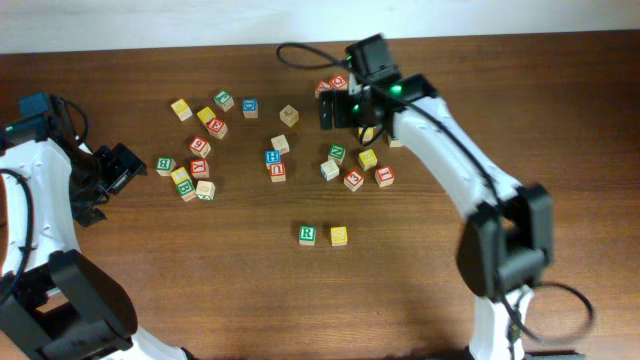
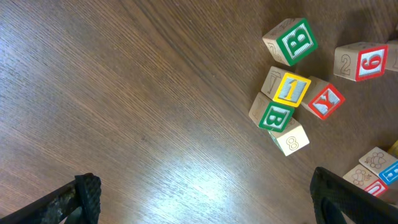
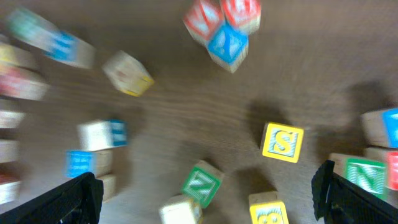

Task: Spell out RSS
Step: 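Move the right gripper back to a second yellow S block, then lower the right gripper onto the second S block and close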

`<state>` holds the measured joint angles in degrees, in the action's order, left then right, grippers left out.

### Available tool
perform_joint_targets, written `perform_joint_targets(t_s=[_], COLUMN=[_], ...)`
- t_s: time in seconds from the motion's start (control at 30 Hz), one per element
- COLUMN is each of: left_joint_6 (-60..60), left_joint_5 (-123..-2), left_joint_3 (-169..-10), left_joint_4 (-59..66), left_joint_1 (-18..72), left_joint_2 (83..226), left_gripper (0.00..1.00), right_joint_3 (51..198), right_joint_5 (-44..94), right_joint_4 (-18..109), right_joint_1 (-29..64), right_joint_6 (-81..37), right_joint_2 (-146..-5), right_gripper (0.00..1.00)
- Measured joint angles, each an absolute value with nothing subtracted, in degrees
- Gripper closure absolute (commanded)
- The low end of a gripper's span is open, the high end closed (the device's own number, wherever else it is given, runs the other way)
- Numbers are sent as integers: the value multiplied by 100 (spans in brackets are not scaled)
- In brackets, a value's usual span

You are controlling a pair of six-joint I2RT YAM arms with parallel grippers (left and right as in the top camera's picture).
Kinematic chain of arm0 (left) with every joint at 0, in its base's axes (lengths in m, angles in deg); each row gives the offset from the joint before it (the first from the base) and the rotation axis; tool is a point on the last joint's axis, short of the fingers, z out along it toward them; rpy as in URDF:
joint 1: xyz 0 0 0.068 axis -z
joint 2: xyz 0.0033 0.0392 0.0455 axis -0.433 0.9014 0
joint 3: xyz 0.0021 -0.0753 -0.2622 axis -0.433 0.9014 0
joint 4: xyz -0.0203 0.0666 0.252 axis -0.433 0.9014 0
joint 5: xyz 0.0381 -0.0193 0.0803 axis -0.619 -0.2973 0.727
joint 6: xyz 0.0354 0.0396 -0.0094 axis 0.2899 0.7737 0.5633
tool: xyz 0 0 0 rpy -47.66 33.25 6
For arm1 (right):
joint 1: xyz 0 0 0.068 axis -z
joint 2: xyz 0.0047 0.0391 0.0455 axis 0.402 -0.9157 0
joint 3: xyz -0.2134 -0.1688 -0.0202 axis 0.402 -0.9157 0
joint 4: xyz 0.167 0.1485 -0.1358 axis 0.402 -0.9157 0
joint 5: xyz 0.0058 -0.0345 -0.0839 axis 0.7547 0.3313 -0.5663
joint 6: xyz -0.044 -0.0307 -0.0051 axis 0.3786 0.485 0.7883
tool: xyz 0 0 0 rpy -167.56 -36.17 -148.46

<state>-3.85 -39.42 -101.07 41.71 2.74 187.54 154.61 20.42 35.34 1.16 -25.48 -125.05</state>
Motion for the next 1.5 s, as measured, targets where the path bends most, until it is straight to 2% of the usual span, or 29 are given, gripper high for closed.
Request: perform_joint_targets(t_s=[0.13,0.37,0.47,0.67,0.83,0.9,1.27,1.5], left_joint_6=[-385,-385,-385,-385,-385,-385,-385,-382], left_joint_5=[-3942,-3942,-3942,-3942,-3942,-3942,-3942,-3942], left_joint_3=[-10107,-10107,-10107,-10107,-10107,-10107,-10107,-10107], left_joint_4=[4171,4171,4174,4171,4171,4171,4171,4174], left_joint_1=[274,274,276,276,274,276,274,274], left_joint_2=[18754,18754,18754,18754,18754,18754,18754,18754], left_gripper=[1,1,1,1,1,1,1,1], right_joint_3=[15483,15577,15577,15583,15583,15583,15583,15631], right_joint_5=[1565,722,625,582,582,579,750,1410], right_joint_4=[3639,3910,3882,3799,3753,3746,3685,3687], right_joint_1=[111,111,111,113,118,118,162,511], right_joint_6=[-2542,-2555,-2563,-2563,-2563,-2553,-2566,-2559], right_joint_2=[-13100,-13128,-13132,-13421,-13561,-13561,-13762,-13860], right_gripper=[11,18,18,20,31,32,32,37])
